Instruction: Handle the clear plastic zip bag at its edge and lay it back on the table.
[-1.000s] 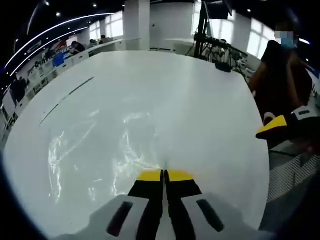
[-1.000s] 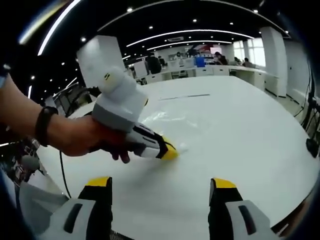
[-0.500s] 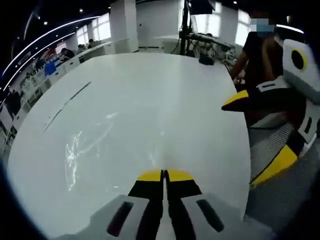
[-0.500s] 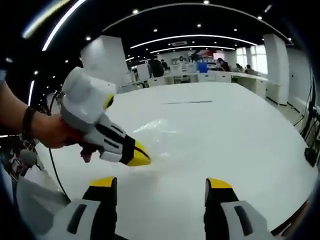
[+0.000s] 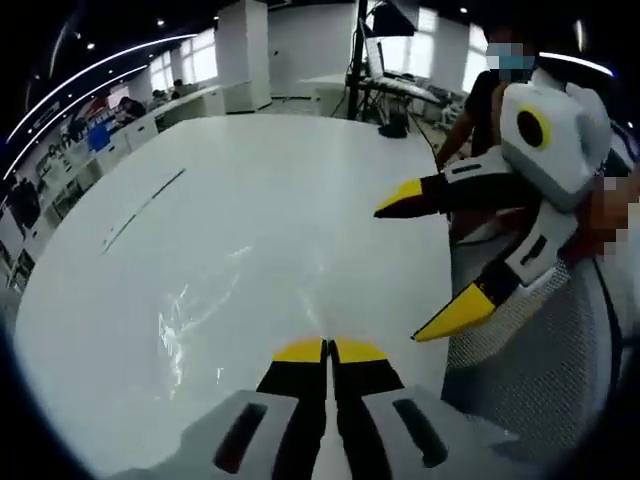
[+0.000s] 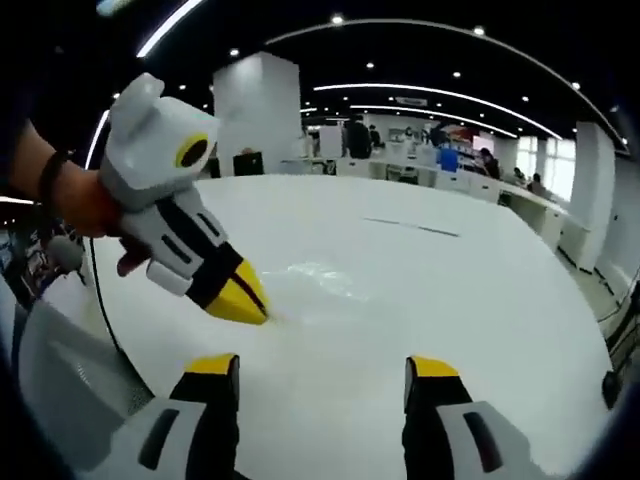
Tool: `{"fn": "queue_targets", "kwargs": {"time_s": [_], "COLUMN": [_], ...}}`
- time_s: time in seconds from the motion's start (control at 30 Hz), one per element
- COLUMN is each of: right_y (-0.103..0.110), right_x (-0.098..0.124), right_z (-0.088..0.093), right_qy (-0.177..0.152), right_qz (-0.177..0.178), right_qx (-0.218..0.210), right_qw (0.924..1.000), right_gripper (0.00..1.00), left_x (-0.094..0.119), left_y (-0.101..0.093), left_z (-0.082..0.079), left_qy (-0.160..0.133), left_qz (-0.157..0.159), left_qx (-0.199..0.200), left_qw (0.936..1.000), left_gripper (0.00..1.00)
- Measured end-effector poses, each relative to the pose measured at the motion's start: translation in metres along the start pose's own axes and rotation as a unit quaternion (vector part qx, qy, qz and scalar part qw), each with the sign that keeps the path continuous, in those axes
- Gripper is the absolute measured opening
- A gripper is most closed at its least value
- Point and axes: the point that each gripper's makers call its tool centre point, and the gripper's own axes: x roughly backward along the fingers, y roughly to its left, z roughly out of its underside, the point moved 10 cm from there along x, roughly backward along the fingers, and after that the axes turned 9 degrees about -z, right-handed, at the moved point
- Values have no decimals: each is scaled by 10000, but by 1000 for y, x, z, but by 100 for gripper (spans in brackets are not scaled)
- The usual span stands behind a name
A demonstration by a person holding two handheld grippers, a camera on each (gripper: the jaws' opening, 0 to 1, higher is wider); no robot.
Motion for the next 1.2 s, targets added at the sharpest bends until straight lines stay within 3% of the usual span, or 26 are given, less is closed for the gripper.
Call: {"fn": "queue_targets", "kwargs": {"time_s": [0.43, 0.83, 0.97, 1.2], "right_y": [14, 28, 35, 40], "right_x": [-4, -12, -15, -15], "right_z": [-10, -14, -13, -14], "right_qy": [162, 354, 474, 512], "right_qz": [-168, -437, -558, -689], "right_qx": [861, 1537, 1836, 2047], "right_qw": [9960, 9865, 9803, 9751], "right_gripper": [59, 52, 44, 20], "left_x": [34, 54, 58, 62], "left_y": [-3, -17, -21, -16], "left_z": [15, 15, 15, 16], "left_qy": [93, 114, 95, 52], "left_qz": [270, 451, 493, 415], "left_qx": [4, -23, -60, -19], "left_qw": [9996, 9989, 9987, 9991], "left_gripper": [0, 0, 0, 0]}}
